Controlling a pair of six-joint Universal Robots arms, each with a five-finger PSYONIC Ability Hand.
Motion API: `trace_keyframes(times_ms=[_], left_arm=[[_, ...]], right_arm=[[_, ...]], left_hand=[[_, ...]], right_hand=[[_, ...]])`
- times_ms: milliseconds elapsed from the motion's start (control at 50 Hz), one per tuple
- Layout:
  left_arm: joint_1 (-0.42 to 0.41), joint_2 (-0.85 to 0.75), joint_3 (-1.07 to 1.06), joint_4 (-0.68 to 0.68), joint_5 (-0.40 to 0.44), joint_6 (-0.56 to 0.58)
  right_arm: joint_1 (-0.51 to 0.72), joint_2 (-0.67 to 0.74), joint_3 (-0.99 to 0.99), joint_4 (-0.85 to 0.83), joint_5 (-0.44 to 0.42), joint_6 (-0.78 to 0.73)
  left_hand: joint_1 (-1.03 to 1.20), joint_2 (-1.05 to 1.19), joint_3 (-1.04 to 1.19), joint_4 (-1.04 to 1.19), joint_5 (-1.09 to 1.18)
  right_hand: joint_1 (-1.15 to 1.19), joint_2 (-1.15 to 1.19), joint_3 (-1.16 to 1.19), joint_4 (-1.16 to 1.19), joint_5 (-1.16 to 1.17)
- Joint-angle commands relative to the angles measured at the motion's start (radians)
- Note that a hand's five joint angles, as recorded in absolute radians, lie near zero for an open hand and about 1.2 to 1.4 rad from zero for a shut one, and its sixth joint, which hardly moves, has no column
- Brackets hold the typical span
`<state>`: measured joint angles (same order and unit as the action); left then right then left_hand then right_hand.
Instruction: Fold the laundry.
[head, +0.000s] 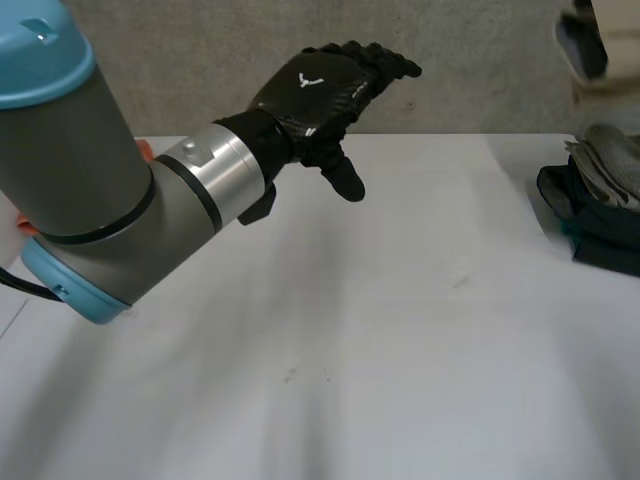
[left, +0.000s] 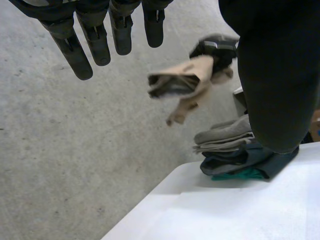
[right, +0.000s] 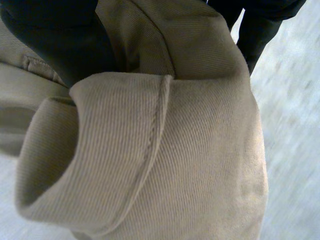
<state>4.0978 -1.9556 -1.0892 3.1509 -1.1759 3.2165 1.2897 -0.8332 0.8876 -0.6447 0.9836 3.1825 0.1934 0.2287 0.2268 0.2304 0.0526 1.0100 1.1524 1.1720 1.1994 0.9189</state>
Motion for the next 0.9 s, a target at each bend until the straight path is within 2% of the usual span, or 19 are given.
trace_keyframes(times_ms=[20, 140, 280, 380, 580, 660, 760, 780, 840, 860, 900], left_arm=[[-0.025, -0.019, -0.001, 0.000, -0.004, 0.002], [-0.030, -0.017, -0.021, 0.001, -0.004, 0.005], [-0.031, -0.017, -0.034, 0.003, -0.008, 0.006], [-0.036, -0.011, -0.034, 0.003, -0.010, 0.006], [-0.047, 0.024, -0.037, 0.003, -0.010, 0.006], [-0.048, 0.040, -0.044, 0.003, -0.010, 0.005], [-0.050, 0.057, -0.061, 0.005, -0.008, 0.003], [-0.051, 0.058, -0.063, 0.005, -0.008, 0.002], [-0.060, 0.063, -0.064, 0.005, -0.008, 0.000], [-0.062, 0.066, -0.064, 0.005, -0.008, 0.000], [-0.062, 0.078, -0.063, 0.006, -0.008, 0.002]], right_arm=[[-0.119, 0.270, -0.104, -0.065, -0.233, 0.076], [-0.174, 0.325, -0.020, -0.159, -0.237, 0.063], [-0.179, 0.315, 0.045, -0.158, -0.250, 0.043], [-0.176, 0.231, 0.085, -0.100, -0.211, 0.043], [-0.182, 0.069, 0.145, 0.069, -0.135, 0.019], [-0.211, -0.006, 0.188, 0.219, -0.117, -0.094], [-0.257, -0.093, 0.186, 0.465, 0.025, -0.333], [-0.262, -0.131, 0.182, 0.524, 0.093, -0.430], [-0.254, -0.193, 0.171, 0.551, 0.196, -0.574], [-0.251, -0.231, 0.168, 0.537, 0.257, -0.651], [-0.234, -0.256, 0.169, 0.510, 0.296, -0.710]], left_hand=[[0.096, 0.061, 0.063, 0.059, 0.063], [0.096, 0.061, 0.063, 0.059, 0.063], [0.096, 0.061, 0.063, 0.059, 0.063], [0.096, 0.061, 0.063, 0.059, 0.063], [0.096, 0.061, 0.063, 0.059, 0.063], [0.096, 0.061, 0.063, 0.059, 0.063], [0.096, 0.061, 0.063, 0.059, 0.063], [0.096, 0.061, 0.063, 0.059, 0.063], [0.096, 0.061, 0.063, 0.059, 0.063], [0.094, 0.058, 0.060, 0.057, 0.060], [0.093, 0.058, 0.060, 0.056, 0.060]], right_hand=[[0.386, 0.244, 0.224, 0.197, 0.303], [0.386, 0.244, 0.224, 0.197, 0.303], [0.386, 0.244, 0.224, 0.197, 0.303], [-0.790, -0.933, -0.952, -0.980, -0.874], [-0.835, -0.978, -0.997, -1.025, -0.919], [-0.835, -0.978, -0.997, -1.025, -0.919], [-0.835, -0.978, -0.997, -1.025, -0.919], [-0.835, -0.978, -0.997, -1.025, -0.919], [-0.835, -0.978, -0.997, -1.025, -0.919], [-0.835, -0.978, -0.997, -1.025, -0.919], [-0.835, -0.978, -0.997, -1.025, -0.919]])
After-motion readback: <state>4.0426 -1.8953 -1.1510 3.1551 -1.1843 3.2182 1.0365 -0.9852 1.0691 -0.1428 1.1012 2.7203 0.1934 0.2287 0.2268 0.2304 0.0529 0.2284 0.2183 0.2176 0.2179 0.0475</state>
